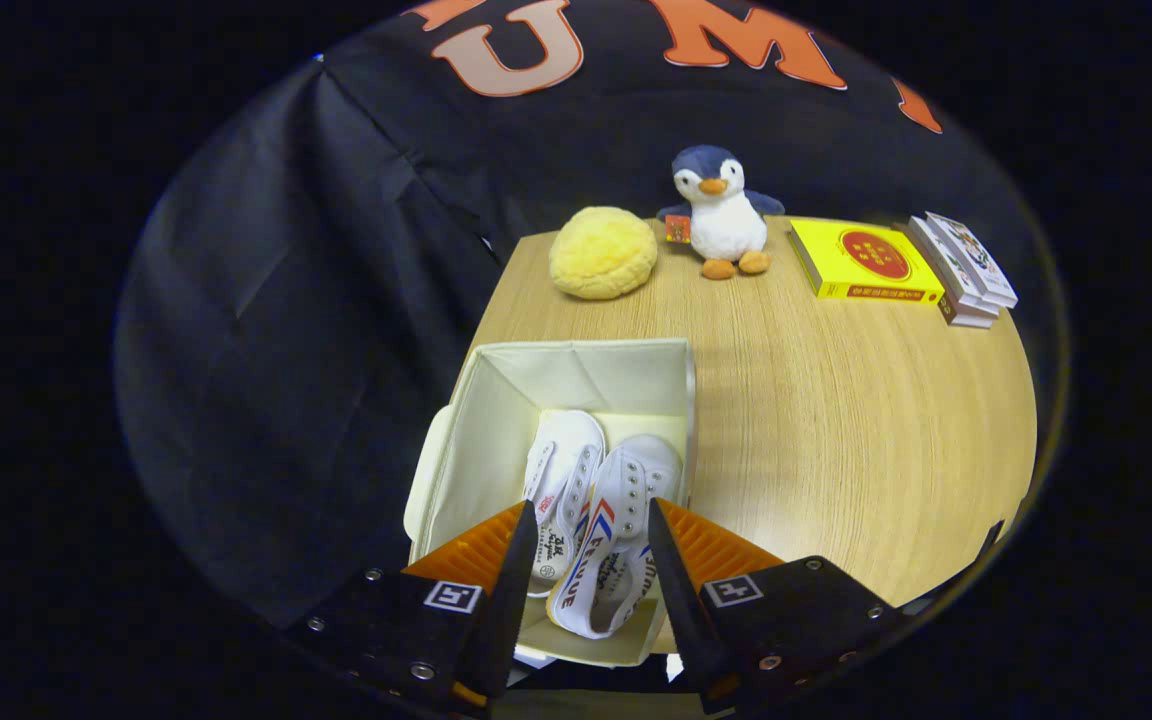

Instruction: Open the storage box then place both shoes into the box .Put the left shoe in first, then the right shoe, with the right side of both shoes facing outward in a uniform manner.

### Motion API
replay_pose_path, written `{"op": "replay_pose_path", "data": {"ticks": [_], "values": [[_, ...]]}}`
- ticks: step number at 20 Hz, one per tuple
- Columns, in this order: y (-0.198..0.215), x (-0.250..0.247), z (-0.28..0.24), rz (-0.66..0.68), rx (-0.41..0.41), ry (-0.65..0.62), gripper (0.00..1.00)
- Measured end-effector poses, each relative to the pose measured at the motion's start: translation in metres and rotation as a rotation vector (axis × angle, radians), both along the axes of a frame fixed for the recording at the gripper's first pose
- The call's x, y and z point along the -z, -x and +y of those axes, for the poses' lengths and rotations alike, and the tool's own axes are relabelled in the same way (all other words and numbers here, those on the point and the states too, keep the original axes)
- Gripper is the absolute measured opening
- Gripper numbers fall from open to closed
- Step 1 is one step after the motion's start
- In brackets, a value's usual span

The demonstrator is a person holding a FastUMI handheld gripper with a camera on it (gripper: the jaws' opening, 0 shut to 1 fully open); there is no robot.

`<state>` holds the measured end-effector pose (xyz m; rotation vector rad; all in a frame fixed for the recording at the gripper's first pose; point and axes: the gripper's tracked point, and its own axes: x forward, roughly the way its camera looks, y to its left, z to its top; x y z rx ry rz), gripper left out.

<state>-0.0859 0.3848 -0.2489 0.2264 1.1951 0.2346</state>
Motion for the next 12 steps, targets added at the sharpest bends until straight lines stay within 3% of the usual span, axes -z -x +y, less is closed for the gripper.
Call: {"op": "replay_pose_path", "data": {"ticks": [12], "values": [[-0.042, -0.068, -0.124, -0.367, -0.004, 0.014, 0.91]]}}
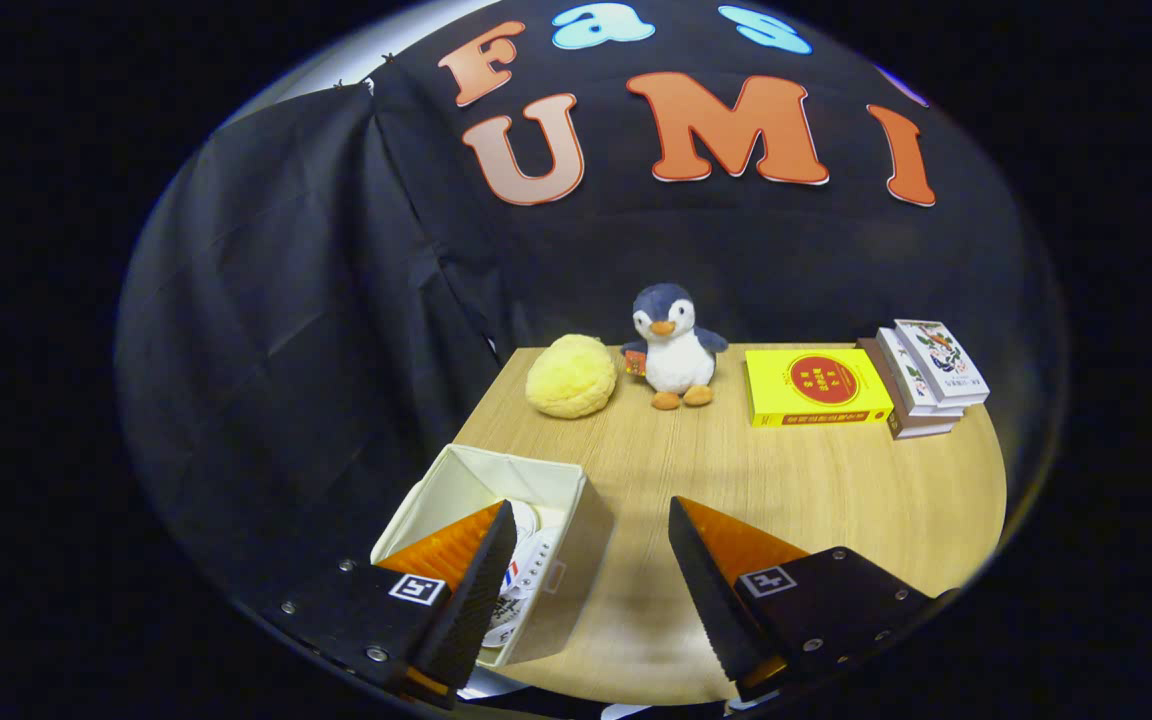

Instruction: Open the storage box then place both shoes into the box .Put the left shoe in first, then the right shoe, with the right side of both shoes facing outward in a uniform manner.

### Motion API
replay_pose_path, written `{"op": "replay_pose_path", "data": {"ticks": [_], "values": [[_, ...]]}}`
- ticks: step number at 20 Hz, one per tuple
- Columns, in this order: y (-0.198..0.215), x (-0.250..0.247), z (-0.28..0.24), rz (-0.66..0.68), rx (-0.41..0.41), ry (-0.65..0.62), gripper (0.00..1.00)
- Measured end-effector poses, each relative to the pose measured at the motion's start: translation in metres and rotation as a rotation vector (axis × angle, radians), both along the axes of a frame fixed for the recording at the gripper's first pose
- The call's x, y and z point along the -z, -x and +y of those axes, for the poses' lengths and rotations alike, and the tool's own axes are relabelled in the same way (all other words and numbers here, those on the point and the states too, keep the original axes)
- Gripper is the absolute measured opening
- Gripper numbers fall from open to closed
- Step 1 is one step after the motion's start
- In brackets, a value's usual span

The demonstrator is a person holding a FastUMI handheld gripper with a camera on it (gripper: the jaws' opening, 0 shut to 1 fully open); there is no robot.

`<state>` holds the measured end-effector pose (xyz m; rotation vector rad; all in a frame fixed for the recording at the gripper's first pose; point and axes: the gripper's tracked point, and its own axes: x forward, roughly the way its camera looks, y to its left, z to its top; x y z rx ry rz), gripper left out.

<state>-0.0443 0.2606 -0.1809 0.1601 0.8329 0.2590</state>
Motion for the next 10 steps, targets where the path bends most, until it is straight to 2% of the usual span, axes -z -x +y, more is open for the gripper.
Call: {"op": "replay_pose_path", "data": {"ticks": [5, 10], "values": [[-0.008, -0.037, -0.067, -0.199, 0.019, 0.016, 0.98], [-0.009, -0.054, -0.129, -0.343, 0.095, 0.029, 0.99]]}}
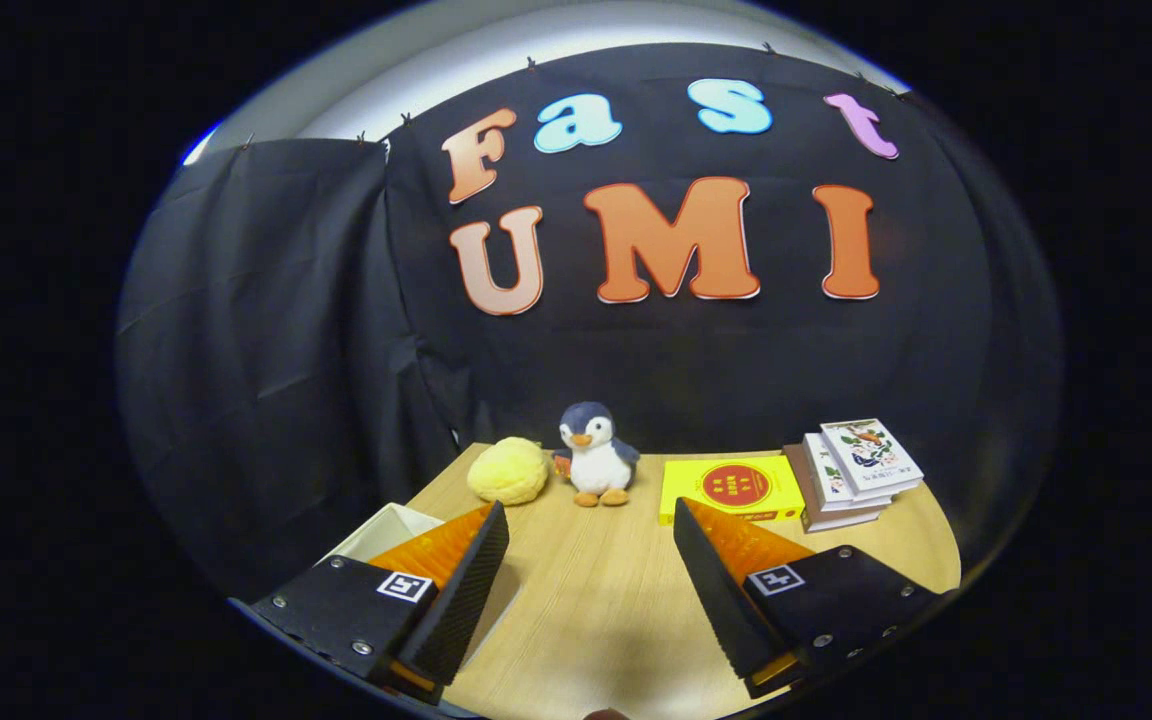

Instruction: Open the storage box then place both shoes into the box .Put the left shoe in first, then the right shoe, with the right side of both shoes facing outward in a uniform manner.

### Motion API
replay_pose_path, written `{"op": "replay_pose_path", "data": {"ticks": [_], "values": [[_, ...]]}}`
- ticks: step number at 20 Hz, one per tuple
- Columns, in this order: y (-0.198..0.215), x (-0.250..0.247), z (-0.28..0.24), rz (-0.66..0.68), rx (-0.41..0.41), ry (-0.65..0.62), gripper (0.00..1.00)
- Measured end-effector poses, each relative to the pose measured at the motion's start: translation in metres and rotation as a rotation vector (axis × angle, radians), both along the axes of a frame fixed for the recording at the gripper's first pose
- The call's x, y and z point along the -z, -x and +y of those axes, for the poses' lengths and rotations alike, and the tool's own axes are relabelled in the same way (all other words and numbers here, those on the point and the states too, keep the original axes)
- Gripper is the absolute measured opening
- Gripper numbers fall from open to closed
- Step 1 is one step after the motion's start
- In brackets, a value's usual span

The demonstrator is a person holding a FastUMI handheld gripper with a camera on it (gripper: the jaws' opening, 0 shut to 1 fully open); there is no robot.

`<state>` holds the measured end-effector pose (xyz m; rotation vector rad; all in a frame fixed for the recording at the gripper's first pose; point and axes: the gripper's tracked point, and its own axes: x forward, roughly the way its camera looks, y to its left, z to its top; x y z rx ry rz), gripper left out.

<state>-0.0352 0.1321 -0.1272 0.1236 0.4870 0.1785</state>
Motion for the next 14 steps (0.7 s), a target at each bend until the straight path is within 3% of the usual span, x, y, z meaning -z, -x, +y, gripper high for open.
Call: {"op": "replay_pose_path", "data": {"ticks": [9, 14], "values": [[0.011, -0.01, -0.073, -0.158, 0.114, 0.005, 0.99], [0.013, -0.022, -0.093, -0.273, 0.124, 0.072, 0.98]]}}
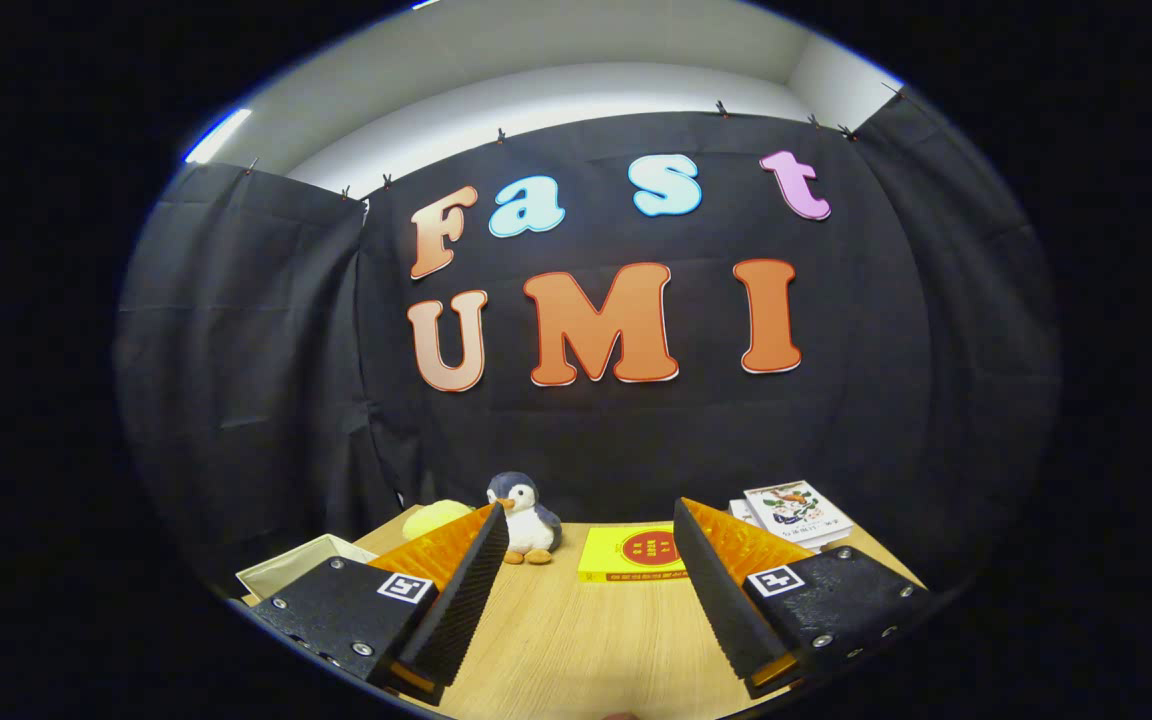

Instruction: Open the storage box then place both shoes into the box .Put the left shoe in first, then the right shoe, with the right side of both shoes facing outward in a uniform manner.

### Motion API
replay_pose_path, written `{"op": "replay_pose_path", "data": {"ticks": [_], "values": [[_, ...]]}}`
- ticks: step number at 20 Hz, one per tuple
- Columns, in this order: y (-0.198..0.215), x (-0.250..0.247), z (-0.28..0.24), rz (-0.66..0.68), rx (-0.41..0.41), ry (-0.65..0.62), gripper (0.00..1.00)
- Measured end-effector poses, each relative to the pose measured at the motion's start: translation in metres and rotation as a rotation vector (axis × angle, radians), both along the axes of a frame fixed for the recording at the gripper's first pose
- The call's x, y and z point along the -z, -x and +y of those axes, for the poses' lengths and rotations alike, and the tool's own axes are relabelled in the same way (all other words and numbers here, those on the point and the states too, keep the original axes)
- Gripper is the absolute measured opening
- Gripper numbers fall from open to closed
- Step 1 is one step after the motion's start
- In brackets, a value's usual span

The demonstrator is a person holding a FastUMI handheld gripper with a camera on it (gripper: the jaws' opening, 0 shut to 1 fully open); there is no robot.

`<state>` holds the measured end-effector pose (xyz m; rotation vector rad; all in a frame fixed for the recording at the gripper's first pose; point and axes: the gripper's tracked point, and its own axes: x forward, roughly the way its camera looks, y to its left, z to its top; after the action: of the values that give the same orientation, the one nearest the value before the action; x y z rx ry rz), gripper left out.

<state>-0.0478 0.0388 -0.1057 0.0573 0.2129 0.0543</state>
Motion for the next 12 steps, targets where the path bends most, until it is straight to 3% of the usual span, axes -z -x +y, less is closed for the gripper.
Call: {"op": "replay_pose_path", "data": {"ticks": [12], "values": [[-0.002, -0.017, -0.003, -0.094, -0.013, 0.048, 0.98]]}}
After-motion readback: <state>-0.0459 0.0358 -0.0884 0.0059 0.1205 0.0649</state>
